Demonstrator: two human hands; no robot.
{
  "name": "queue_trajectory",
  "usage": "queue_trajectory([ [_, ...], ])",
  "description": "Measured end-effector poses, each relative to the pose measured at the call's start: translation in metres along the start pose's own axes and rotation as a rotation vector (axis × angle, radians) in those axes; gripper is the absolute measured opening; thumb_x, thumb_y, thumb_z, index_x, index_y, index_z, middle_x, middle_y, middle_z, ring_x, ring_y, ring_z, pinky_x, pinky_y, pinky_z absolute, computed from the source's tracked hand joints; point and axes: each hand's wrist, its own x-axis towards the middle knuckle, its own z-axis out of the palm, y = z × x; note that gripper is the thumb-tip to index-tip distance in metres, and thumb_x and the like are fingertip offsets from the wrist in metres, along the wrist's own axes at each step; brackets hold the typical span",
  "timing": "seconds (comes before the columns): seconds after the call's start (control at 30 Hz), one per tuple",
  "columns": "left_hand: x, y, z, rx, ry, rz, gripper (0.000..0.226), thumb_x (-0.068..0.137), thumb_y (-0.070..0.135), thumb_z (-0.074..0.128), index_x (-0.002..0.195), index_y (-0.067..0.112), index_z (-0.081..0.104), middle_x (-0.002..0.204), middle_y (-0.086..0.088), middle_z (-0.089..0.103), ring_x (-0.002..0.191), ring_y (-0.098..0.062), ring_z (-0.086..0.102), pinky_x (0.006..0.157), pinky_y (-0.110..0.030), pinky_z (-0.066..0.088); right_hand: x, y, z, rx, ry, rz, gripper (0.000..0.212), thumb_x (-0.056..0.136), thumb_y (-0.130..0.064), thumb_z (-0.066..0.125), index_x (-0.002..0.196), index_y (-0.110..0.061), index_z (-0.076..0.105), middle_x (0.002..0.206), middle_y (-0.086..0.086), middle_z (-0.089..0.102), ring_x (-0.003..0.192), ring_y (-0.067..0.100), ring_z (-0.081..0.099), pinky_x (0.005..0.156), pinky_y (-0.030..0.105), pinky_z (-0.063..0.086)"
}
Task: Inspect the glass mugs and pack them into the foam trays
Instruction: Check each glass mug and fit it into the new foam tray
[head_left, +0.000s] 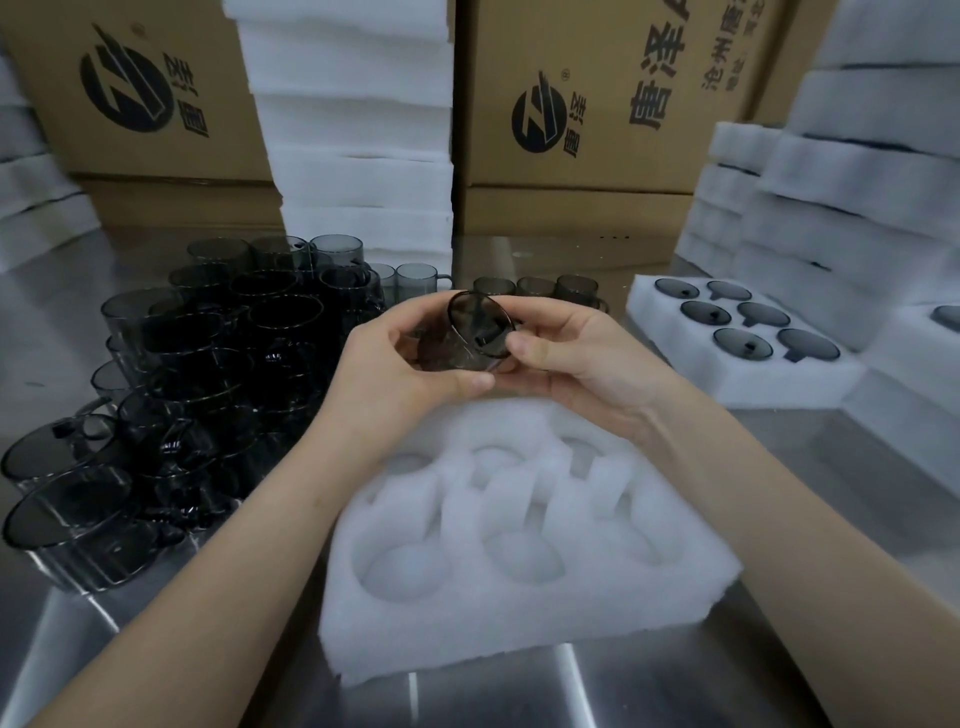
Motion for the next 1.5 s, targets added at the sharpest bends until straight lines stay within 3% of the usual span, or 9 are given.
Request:
queue_trajectory([
  [0.1, 0.000, -0.001, 0.003, 0.053, 0.007, 0.002, 0.064, 0.056, -0.001, 0.089, 0.112, 0.023, 0.069, 0.103, 0.006, 0.073, 0.096, -0.008, 0.068, 0.087, -0.025, 0.053, -0.001, 0.001, 0.005, -0.138, 0.040, -0.052, 0.048, 0.070, -0.007, 0.080, 0.113, -0.008, 0.060, 0.089, 0.022, 0.056, 0.072, 0.025, 0.063, 0.072, 0.036, 0.058],
  [0.23, -0.001, -0.001, 0.005, 0.127, 0.006, 0.040, 0.065, 0.048, 0.011, 0.090, 0.105, 0.032, 0.068, 0.103, 0.006, 0.072, 0.097, -0.008, 0.067, 0.087, -0.025, 0.052, 0.000, 0.004, 0.012, -0.401, 0.179, -0.107, 0.046, 0.060, -0.023, 0.084, 0.098, -0.017, 0.057, 0.078, 0.017, 0.055, 0.069, 0.025, 0.056, 0.072, 0.050, 0.055],
  [0.33, -0.003, 0.000, 0.008, 0.210, -0.009, 0.078, 0.073, 0.049, 0.007, 0.092, 0.113, 0.031, 0.066, 0.112, 0.002, 0.066, 0.108, -0.013, 0.062, 0.098, -0.036, 0.048, 0.002, 0.006, 0.014, -0.526, 0.283, -0.125, 0.055, 0.054, -0.046, 0.087, 0.089, -0.020, 0.054, 0.066, 0.007, 0.051, 0.066, 0.019, 0.048, 0.065, 0.044, 0.045],
  [0.47, -0.004, 0.000, 0.010, 0.319, -0.024, 0.156, 0.073, 0.053, 0.004, 0.090, 0.115, 0.033, 0.064, 0.113, 0.010, 0.064, 0.110, -0.004, 0.058, 0.098, -0.019, 0.043, 0.003, 0.009, 0.014, -0.622, 0.406, -0.138, 0.059, 0.056, -0.070, 0.072, 0.081, -0.020, 0.052, 0.059, -0.008, 0.051, 0.060, 0.009, 0.047, 0.059, 0.040, 0.042],
  [0.73, -0.005, -0.001, 0.008, 0.112, -0.093, 0.129, 0.068, 0.060, 0.004, 0.085, 0.118, 0.029, 0.060, 0.118, 0.008, 0.066, 0.112, -0.010, 0.061, 0.101, -0.031, 0.047, 0.003, 0.004, 0.008, -0.342, 0.377, -0.162, 0.030, 0.101, -0.030, 0.052, 0.077, -0.015, 0.060, 0.046, 0.000, 0.049, 0.044, 0.017, 0.049, 0.048, 0.022, 0.043],
  [0.97, -0.008, 0.001, 0.007, 0.016, -0.160, 0.131, 0.067, 0.079, 0.014, 0.064, 0.140, 0.029, 0.039, 0.133, 0.005, 0.054, 0.127, -0.008, 0.050, 0.106, -0.033, 0.043, 0.001, 0.001, 0.004, -0.220, 0.197, -0.089, 0.033, 0.094, -0.037, 0.058, 0.066, -0.019, 0.052, 0.055, 0.000, 0.050, 0.050, 0.018, 0.050, 0.053, 0.028, 0.046],
  [1.1, -0.009, 0.001, 0.010, 0.248, -0.112, 0.141, 0.072, 0.074, 0.028, 0.074, 0.139, 0.032, 0.044, 0.130, 0.009, 0.051, 0.124, -0.005, 0.047, 0.110, -0.031, 0.037, 0.000, 0.003, 0.008, -0.343, 0.151, -0.117, 0.041, 0.101, -0.022, 0.050, 0.061, -0.016, 0.044, 0.050, -0.001, 0.046, 0.049, 0.015, 0.046, 0.053, 0.021, 0.043],
  [1.2, -0.008, 0.001, 0.011, 0.276, -0.016, 0.144, 0.071, 0.073, 0.018, 0.083, 0.134, 0.036, 0.051, 0.115, 0.012, 0.050, 0.115, -0.007, 0.050, 0.105, -0.027, 0.040, -0.001, 0.003, 0.012, -0.364, 0.141, -0.123, 0.043, 0.103, -0.018, 0.043, 0.060, -0.014, 0.043, 0.052, -0.001, 0.044, 0.050, 0.014, 0.045, 0.053, 0.022, 0.042],
  [1.5, -0.006, 0.003, 0.003, -0.110, 0.055, -0.001, 0.055, 0.072, 0.020, 0.075, 0.124, 0.026, 0.059, 0.108, 0.009, 0.069, 0.100, -0.002, 0.065, 0.083, -0.023, 0.054, -0.002, 0.003, 0.004, -0.010, -0.149, -0.152, 0.027, 0.097, -0.022, 0.042, 0.087, -0.012, 0.066, 0.062, 0.001, 0.044, 0.055, 0.016, 0.049, 0.058, 0.028, 0.046],
])
